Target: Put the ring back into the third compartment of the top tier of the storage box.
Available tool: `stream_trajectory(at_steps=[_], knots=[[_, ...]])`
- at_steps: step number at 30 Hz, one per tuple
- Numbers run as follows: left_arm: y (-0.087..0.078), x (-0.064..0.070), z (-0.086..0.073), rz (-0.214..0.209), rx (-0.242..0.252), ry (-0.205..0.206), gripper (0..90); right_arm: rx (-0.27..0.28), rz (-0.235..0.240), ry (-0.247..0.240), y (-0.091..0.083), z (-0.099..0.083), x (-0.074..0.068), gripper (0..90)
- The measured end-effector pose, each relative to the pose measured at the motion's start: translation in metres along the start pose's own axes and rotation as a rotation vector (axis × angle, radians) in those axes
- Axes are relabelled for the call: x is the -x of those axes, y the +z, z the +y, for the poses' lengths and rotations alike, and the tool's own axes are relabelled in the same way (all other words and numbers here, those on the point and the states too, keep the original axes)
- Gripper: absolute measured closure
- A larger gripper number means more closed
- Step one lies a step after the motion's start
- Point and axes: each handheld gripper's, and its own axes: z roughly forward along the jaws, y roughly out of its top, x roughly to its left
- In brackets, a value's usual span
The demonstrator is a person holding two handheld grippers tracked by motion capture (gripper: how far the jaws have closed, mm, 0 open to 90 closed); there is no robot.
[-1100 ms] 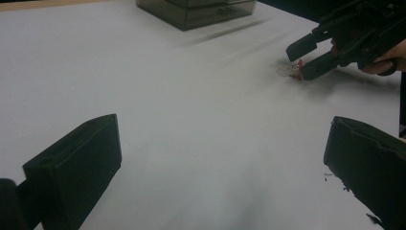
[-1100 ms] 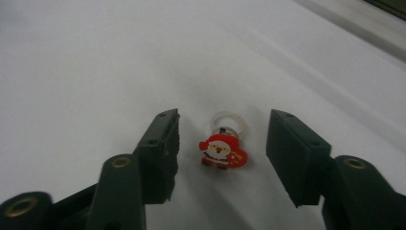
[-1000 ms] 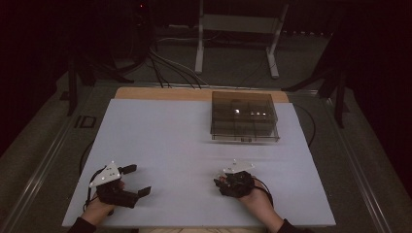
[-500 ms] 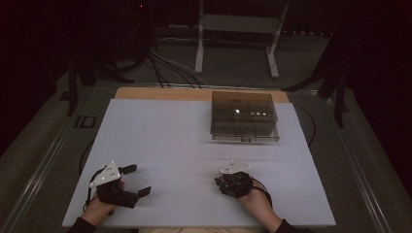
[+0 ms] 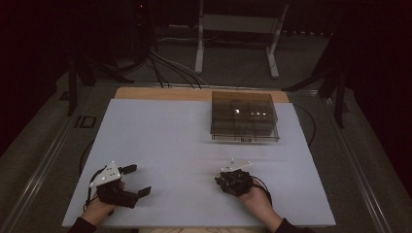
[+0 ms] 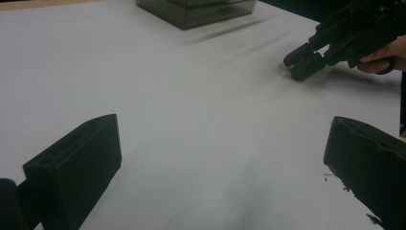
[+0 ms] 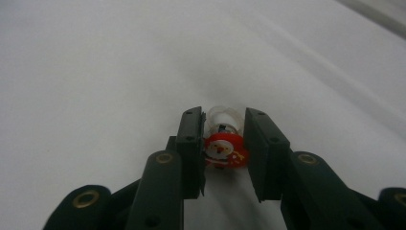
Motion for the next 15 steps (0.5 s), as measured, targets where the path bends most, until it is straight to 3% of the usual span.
stream_trajectory(at_steps=[6, 15], knots=[[0.000, 0.000, 0.000, 0.000, 0.000, 0.000, 0.0, 0.015, -0.001, 0.016, -0.005, 0.002, 0.006, 69.9], [0.000, 0.000, 0.000, 0.001, 0.001, -0.002, 0.0, 0.037, 0.014, -0.009, -0.015, 0.007, 0.007, 70.0]])
